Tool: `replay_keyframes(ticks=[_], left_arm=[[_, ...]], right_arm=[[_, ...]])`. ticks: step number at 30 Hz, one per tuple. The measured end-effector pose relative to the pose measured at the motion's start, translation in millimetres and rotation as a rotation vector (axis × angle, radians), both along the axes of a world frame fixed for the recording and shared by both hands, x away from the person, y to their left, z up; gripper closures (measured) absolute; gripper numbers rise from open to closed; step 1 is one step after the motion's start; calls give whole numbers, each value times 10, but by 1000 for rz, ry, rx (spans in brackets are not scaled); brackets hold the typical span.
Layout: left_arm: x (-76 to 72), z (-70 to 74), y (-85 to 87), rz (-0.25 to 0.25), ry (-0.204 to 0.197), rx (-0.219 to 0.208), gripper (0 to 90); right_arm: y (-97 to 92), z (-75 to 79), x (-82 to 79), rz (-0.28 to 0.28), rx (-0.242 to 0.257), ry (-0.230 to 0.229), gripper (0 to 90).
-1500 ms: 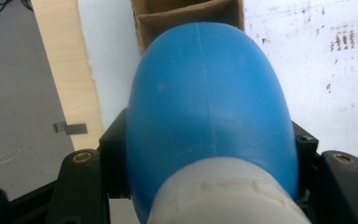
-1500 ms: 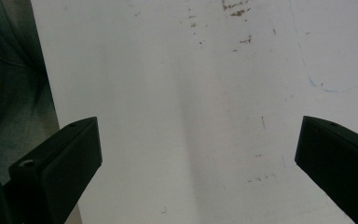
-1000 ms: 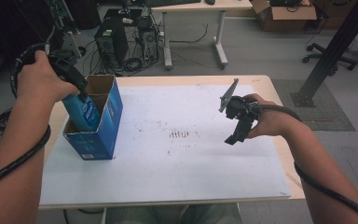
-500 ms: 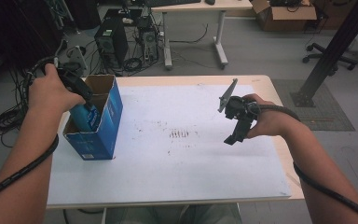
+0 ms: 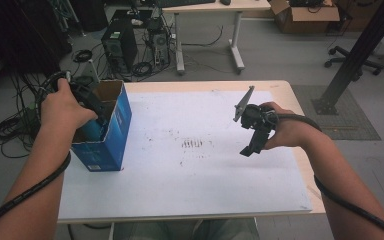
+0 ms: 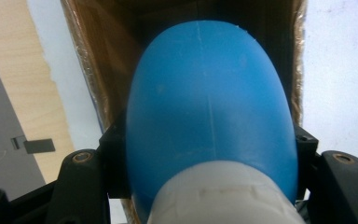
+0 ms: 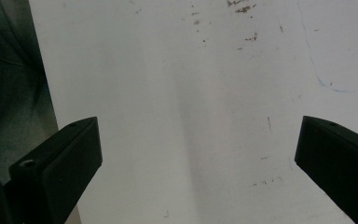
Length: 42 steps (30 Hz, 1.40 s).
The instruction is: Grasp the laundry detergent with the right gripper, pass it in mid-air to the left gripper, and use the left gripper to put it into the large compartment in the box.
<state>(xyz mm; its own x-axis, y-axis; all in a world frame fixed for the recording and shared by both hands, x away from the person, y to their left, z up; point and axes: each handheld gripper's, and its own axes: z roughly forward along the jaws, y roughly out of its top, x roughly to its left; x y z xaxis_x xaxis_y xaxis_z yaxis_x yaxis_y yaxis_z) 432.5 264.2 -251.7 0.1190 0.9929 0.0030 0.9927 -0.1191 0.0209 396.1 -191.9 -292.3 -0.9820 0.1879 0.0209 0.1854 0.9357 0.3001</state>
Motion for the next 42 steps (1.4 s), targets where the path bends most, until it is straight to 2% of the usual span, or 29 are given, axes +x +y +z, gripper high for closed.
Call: replay_keyframes(ticks=[8, 19, 42], left_arm=[[4, -144, 30, 8, 9, 0, 381], [10, -269, 38, 10, 21, -1, 381], [13, -355, 78, 6, 29, -12, 380]], right_arm=[[-2, -16, -1, -2, 2, 0, 6], [13, -34, -2, 0, 1, 3, 7], [25, -50, -7, 1, 1, 5, 9]])
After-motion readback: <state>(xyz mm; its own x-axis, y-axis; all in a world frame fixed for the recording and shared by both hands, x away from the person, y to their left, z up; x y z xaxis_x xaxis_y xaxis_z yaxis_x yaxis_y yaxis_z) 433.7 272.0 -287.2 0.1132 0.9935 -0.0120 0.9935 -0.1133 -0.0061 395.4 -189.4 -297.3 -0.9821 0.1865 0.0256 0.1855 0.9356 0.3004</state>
